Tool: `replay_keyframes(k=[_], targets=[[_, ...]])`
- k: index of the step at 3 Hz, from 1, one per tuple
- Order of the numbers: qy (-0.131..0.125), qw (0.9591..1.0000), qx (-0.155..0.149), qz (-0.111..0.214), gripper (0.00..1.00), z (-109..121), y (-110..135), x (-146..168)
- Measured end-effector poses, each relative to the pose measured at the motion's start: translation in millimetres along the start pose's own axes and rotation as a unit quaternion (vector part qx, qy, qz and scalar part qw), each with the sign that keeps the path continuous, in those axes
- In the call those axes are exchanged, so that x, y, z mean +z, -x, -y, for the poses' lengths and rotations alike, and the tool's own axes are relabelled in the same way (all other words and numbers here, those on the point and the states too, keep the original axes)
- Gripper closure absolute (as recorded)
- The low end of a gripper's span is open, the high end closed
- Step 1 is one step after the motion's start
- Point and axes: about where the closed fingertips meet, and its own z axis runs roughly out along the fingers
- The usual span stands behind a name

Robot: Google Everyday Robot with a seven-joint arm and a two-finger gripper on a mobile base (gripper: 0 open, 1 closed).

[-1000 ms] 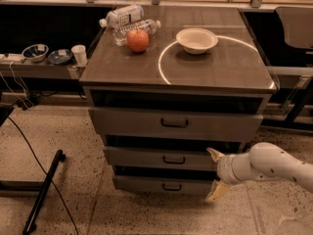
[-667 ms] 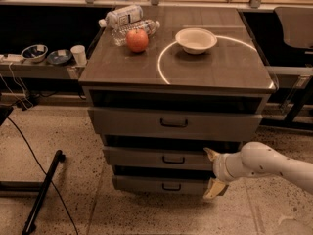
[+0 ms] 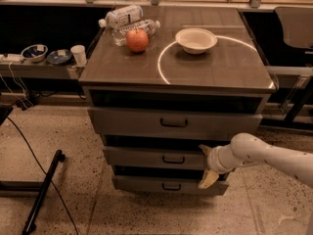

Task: Open middle drawer

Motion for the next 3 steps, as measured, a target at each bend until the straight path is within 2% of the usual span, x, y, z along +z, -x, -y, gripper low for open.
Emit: replay_keyframes(k=[1, 3], targets=[[0.006, 0.9998, 0.015, -0.012, 0.18, 13.1, -7.7, 13.2], [0.007, 0.9996, 0.021, -0.016, 0.21, 18.1, -9.9, 17.8]])
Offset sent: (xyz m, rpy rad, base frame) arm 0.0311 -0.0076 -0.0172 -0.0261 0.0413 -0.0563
